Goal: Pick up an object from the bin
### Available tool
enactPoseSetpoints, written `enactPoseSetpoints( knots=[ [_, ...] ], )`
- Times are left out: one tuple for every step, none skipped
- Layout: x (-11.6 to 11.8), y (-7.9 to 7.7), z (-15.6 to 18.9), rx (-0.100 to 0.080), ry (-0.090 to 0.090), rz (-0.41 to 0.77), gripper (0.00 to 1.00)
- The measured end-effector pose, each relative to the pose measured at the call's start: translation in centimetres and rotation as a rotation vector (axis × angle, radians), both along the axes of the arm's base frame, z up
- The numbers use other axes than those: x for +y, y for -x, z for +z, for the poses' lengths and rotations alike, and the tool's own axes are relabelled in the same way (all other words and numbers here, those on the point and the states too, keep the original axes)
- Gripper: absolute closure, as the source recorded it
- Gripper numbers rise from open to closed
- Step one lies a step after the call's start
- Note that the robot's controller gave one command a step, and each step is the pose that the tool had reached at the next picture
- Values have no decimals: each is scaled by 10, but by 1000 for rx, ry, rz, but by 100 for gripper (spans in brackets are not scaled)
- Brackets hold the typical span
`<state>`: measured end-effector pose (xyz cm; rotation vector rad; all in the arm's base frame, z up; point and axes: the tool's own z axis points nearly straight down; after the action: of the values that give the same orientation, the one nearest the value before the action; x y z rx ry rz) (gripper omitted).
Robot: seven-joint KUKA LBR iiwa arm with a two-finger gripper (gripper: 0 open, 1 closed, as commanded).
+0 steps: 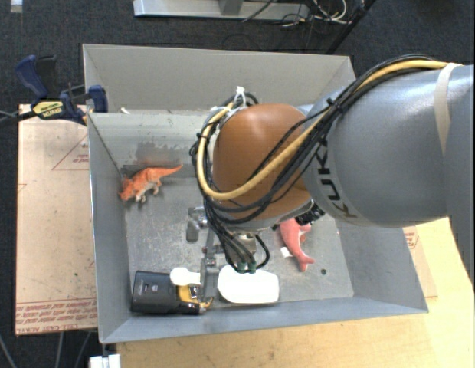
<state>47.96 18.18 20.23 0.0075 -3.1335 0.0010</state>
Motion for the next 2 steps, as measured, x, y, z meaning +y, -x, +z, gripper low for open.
enactPoseSetpoints(
  knots=[
    [-1,-2,4,-8,-2,-4,0],
    [0,-3,-31,-14,-4,46,0]
  ],
)
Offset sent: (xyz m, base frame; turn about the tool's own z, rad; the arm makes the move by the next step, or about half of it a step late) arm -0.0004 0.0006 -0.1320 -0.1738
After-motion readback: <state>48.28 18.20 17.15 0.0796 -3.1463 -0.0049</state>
